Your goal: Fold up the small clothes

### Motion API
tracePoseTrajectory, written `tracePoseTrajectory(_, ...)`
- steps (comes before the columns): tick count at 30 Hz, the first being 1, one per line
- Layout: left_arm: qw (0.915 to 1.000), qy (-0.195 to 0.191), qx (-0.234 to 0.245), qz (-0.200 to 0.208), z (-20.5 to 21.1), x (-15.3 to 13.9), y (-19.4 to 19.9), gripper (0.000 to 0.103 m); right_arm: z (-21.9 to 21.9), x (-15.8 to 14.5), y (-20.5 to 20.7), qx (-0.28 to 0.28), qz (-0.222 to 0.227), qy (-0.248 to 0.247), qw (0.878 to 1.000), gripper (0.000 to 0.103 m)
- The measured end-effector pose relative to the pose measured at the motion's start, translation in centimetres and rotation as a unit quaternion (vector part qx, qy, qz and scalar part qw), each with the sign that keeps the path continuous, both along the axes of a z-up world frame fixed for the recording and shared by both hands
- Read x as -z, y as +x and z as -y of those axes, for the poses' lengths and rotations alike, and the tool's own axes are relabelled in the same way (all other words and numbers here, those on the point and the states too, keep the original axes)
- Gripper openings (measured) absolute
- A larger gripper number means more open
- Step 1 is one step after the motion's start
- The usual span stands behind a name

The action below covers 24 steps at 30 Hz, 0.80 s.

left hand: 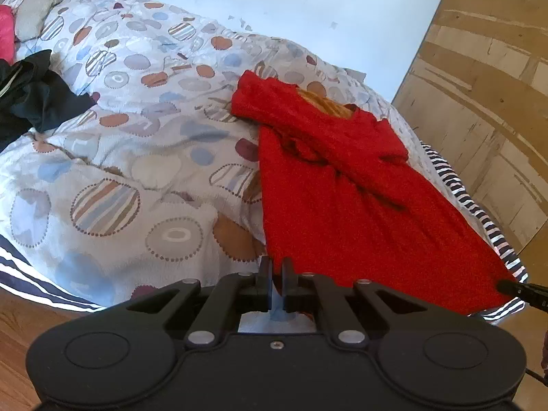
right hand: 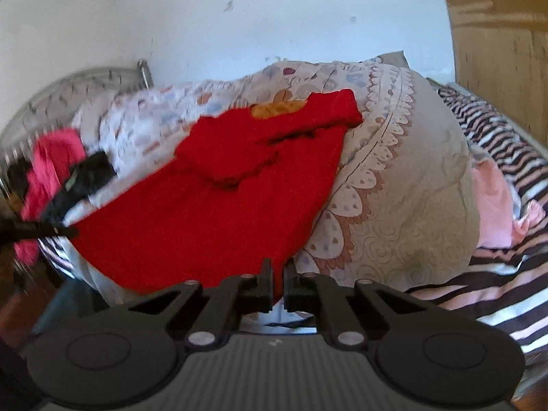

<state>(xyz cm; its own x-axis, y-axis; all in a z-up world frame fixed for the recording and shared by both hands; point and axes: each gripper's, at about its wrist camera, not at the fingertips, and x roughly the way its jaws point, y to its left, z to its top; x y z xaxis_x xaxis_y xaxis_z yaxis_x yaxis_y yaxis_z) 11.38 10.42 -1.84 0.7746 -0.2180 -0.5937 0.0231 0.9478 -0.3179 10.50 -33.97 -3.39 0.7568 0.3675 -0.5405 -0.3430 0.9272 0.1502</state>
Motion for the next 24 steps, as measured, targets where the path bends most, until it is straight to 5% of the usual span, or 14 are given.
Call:
tracePoseTrajectory(2, 1.0, 0.0, -0.003, -0.006, 0.0, 0.3, 0.3, 0.007, -0.6, 0.4, -0.3, -0.004, 0.009, -0.04, 0.999, 0.023)
tracePoseTrajectory(3, 1.0, -0.001, -0.003, -0.009, 0.0, 0.4, 0.4, 0.008, -1.0, 0.6, -0.5, -0.009, 0.014, -0.06, 0.998, 0.043)
tracePoseTrajectory(6, 0.9999, 0.003, -0.01, -0.008, -0.1, 0.4, 0.5, 0.028, -1.4, 0.9, -1.6, -0.04, 0.03, -0.079, 0.996, 0.066)
tracePoseTrajectory(8, 0.9999, 0.012, -0.012, -0.003, 0.0, 0.3, 0.3, 0.058, -2.0, 0.9, -2.5, -0.054, 0.051, -0.102, 0.992, 0.081)
tracePoseTrajectory(9, 0.9997, 0.017, -0.014, 0.0, 0.1, 0.1, 0.2, 0.066, -2.4, 0.8, -2.8, -0.062, 0.064, -0.117, 0.989, 0.089)
tracePoseTrajectory(15, 0.9983, 0.054, -0.006, 0.021, 1.6, -0.4, 0.0, 0.099, -7.4, 2.6, -5.0, -0.128, 0.145, -0.281, 0.94, 0.098)
tracePoseTrajectory(20, 0.9983, 0.055, 0.008, 0.018, 3.0, -0.1, 0.4, 0.102, -10.9, 5.8, -5.4, -0.147, 0.181, -0.4, 0.886, 0.096)
tracePoseTrajectory(24, 0.9963, 0.08, 0.023, 0.022, 4.4, 0.2, 0.4, 0.102, -11.6, 7.3, -4.6, -0.123, 0.194, -0.444, 0.866, 0.082)
